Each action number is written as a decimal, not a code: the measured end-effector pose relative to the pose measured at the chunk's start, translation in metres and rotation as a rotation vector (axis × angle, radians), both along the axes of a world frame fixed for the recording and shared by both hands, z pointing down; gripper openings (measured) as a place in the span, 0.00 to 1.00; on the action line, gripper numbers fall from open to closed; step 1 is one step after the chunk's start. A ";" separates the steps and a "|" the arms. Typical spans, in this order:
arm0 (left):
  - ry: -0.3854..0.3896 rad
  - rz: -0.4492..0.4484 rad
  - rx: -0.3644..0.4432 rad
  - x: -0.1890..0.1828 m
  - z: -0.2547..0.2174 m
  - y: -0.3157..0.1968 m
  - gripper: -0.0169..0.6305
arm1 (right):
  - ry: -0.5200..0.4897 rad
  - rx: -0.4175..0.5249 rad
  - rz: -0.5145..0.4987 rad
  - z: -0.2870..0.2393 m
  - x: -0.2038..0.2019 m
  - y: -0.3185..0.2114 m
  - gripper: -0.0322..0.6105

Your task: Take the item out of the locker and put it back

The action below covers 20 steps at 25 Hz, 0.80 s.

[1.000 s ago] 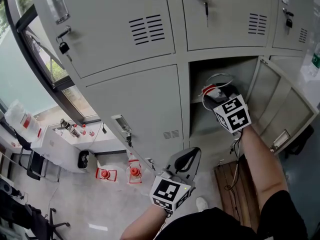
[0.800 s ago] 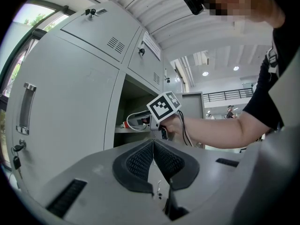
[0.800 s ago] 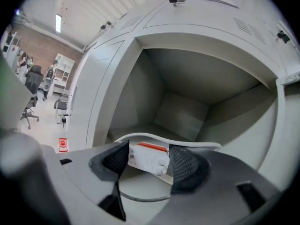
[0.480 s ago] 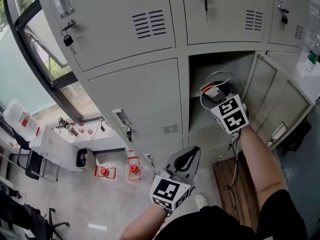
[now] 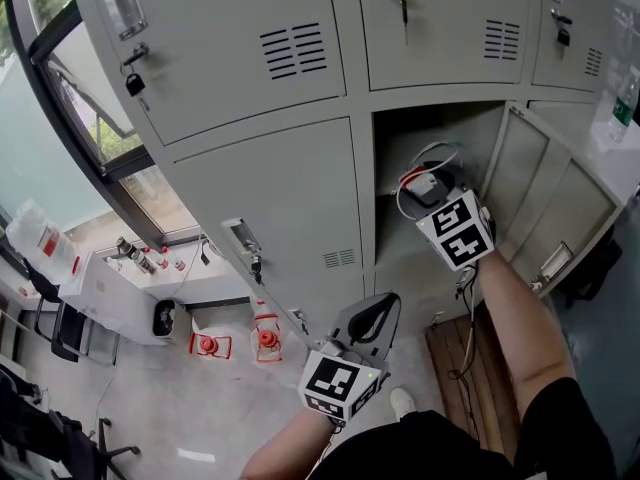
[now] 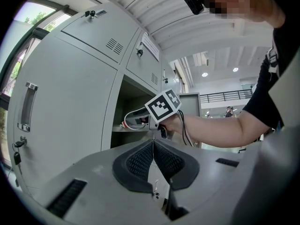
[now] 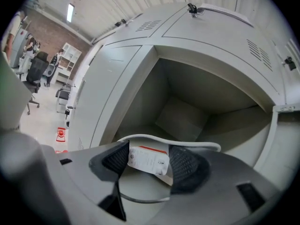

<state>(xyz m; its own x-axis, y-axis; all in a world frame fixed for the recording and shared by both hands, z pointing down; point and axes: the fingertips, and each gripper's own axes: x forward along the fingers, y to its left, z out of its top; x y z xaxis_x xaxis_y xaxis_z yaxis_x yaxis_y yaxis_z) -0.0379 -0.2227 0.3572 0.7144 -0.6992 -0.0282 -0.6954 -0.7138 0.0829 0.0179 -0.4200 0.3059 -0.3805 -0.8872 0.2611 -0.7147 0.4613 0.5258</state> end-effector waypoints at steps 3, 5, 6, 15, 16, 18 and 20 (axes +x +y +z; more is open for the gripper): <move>0.000 0.005 0.000 0.003 0.000 0.001 0.05 | 0.017 0.006 -0.004 -0.001 -0.001 0.003 0.54; 0.000 0.008 0.000 0.003 0.000 0.002 0.05 | 0.027 0.013 -0.005 -0.001 -0.001 0.005 0.54; 0.001 0.009 0.000 0.004 0.000 0.002 0.05 | 0.032 0.016 -0.006 -0.001 -0.001 0.006 0.54; 0.006 0.026 0.007 0.007 -0.002 0.015 0.05 | 0.054 0.028 -0.004 -0.004 0.001 0.027 0.54; 0.007 0.028 0.007 0.008 -0.002 0.018 0.05 | 0.059 0.029 -0.003 -0.004 0.001 0.030 0.54; 0.010 0.032 0.006 0.008 -0.001 0.023 0.05 | 0.067 0.028 0.000 -0.003 0.001 0.035 0.54; 0.011 0.037 0.004 0.008 0.000 0.028 0.05 | 0.070 0.028 0.004 -0.002 0.001 0.041 0.54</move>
